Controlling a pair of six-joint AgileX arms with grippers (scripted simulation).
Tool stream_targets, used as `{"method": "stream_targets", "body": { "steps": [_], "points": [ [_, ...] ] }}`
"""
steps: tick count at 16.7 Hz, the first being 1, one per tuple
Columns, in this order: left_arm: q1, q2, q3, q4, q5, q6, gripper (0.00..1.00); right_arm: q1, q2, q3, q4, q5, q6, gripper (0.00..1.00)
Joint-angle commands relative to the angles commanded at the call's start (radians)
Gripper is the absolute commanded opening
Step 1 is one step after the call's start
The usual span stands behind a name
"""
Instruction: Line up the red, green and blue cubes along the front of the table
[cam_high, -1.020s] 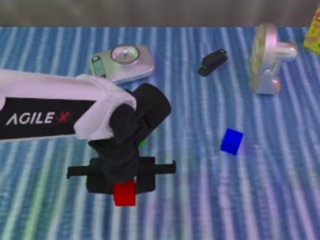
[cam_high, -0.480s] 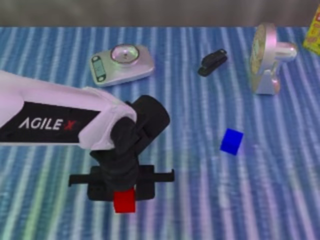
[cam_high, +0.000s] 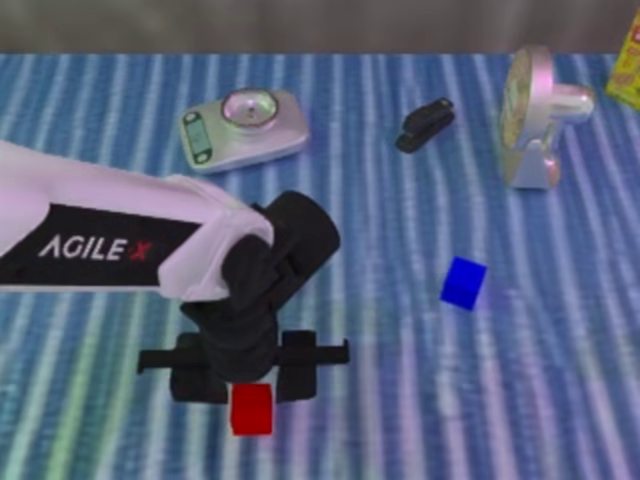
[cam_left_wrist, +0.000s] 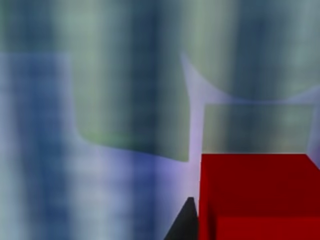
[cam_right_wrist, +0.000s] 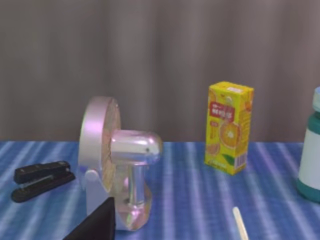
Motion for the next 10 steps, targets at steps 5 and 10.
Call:
{"method": "stream_targets", "body": {
  "steps": [5,10],
  "points": [
    [0.0,0.0,0.0,0.0,0.0,0.0,1.0,0.0,0.0,0.0,0.0,0.0,0.0,1.0],
    [0.0,0.0,0.0,0.0,0.0,0.0,1.0,0.0,0.0,0.0,0.0,0.0,0.0,1.0]
  ]
}}
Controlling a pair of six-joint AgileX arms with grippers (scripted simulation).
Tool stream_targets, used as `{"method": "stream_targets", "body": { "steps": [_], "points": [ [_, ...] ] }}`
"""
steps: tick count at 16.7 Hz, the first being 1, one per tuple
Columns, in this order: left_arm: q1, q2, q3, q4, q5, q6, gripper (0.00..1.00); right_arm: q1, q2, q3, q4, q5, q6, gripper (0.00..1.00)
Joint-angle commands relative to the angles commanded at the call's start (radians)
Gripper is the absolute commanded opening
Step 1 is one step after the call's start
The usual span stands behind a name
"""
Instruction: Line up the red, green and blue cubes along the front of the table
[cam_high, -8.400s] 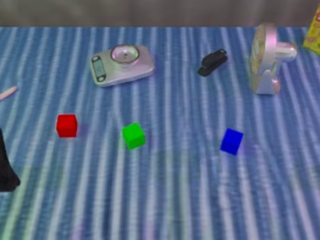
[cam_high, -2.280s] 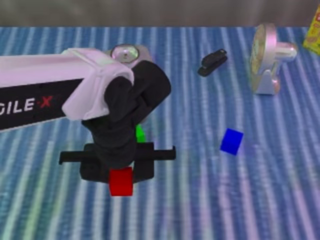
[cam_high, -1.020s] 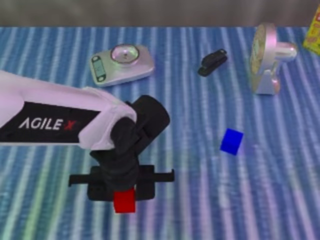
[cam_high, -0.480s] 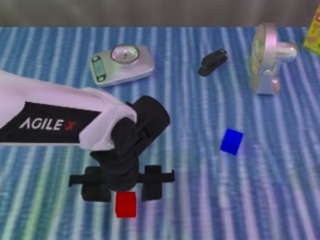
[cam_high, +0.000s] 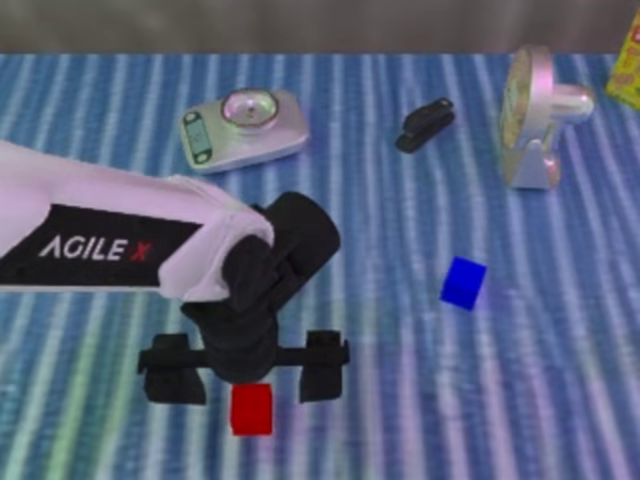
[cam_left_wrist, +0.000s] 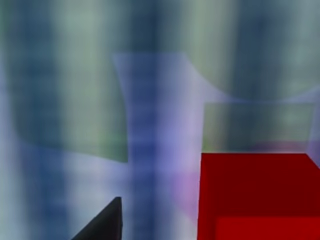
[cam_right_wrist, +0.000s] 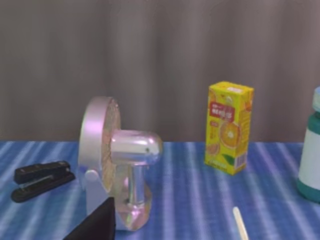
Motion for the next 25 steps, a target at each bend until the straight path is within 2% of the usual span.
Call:
{"method": "stream_targets", "body": {
  "steps": [4,11,17,21,25],
  "points": [
    [0.0,-0.008,0.012,-0.017,0.0,-0.001,1.0,0.0,0.0,0.0,0.0,0.0,0.0,1.0],
    [0.013,-0.125,0.134,-0.263,-0.001,-0.009,1.0,0.0,0.0,0.0,0.0,0.0,0.0,1.0],
    [0.01,-0.123,0.148,-0.275,-0.001,0.003,1.0,0.0,0.0,0.0,0.0,0.0,0.0,1.0],
    [0.031,-0.041,0.252,-0.307,0.0,0.146,1.0,0.0,0.0,0.0,0.0,0.0,0.0,1.0],
    [0.074,0.097,0.415,-0.365,0.008,0.456,1.0,0.0,0.0,0.0,0.0,0.0,0.0,1.0]
  ]
}}
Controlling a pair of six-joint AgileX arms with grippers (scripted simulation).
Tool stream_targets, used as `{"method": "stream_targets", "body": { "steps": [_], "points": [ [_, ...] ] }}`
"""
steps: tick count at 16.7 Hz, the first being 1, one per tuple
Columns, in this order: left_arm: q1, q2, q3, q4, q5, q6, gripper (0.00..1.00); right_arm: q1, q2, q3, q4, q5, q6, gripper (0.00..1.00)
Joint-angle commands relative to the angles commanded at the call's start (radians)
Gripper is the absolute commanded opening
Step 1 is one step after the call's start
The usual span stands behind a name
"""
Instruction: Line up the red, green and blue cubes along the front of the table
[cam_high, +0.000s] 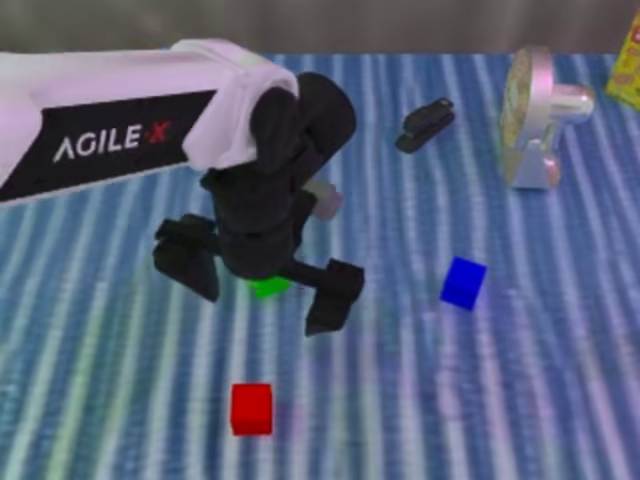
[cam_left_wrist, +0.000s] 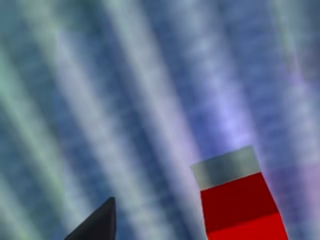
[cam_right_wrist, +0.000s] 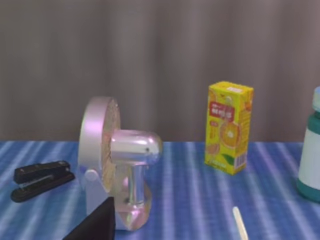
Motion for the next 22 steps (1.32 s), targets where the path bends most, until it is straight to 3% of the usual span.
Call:
{"method": "stream_targets", "body": {
  "steps": [6,10,18,22],
  "points": [
    [0.086,0.208,0.251,-0.087,0.016,0.566,1.0,0.0,0.0,0.0,0.0,0.0,0.0,1.0],
    [0.131,0.278,0.376,-0.106,0.017,0.789,1.0,0.0,0.0,0.0,0.0,0.0,0.0,1.0],
    [0.141,0.288,0.408,-0.101,0.016,0.843,1.0,0.0,0.0,0.0,0.0,0.0,0.0,1.0],
    [0.145,0.334,0.344,0.008,0.017,0.843,1.0,0.0,0.0,0.0,0.0,0.0,0.0,1.0]
  ]
}}
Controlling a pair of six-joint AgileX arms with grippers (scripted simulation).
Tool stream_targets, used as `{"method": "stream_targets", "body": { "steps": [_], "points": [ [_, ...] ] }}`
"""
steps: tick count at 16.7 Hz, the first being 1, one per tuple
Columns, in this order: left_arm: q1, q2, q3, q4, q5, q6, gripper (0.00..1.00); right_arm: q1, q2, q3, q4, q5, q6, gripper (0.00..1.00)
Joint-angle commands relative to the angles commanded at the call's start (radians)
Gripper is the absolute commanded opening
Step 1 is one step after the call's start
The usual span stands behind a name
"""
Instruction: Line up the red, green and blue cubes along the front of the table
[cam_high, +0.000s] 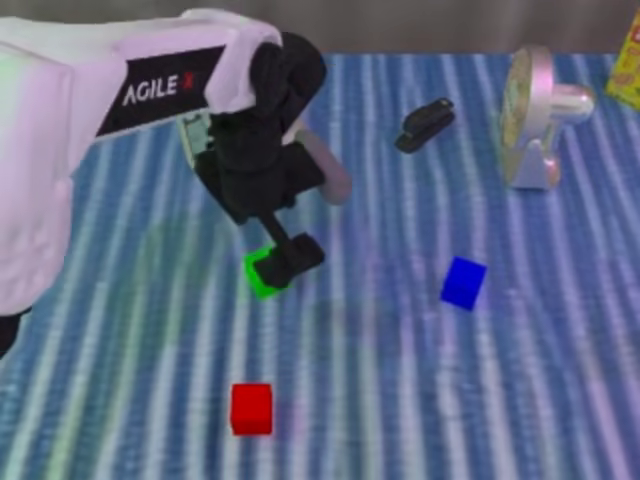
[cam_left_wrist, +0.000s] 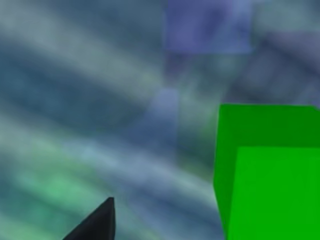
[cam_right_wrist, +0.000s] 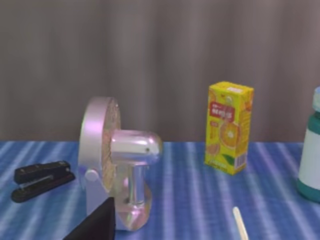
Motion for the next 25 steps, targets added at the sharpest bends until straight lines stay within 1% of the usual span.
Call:
{"method": "stream_targets", "body": {
  "steps": [4,9,22,23,25],
  "points": [
    [0.002,0.063,-0.082,0.15,0.001,0.003,1.0,0.0,0.0,0.0,0.0,0.0,0.0,1.0],
    [0.002,0.076,-0.096,0.172,0.001,0.004,1.0,0.0,0.0,0.0,0.0,0.0,0.0,1.0],
    [0.002,0.076,-0.096,0.172,0.001,0.004,0.02,0.0,0.0,0.0,0.0,0.0,0.0,1.0],
    [0.002,0.076,-0.096,0.172,0.001,0.004,0.0,0.0,0.0,0.0,0.0,0.0,0.0,1.0],
    [0.002,0.076,-0.096,0.172,0.001,0.004,0.0,0.0,0.0,0.0,0.0,0.0,0.0,1.0]
  ]
}}
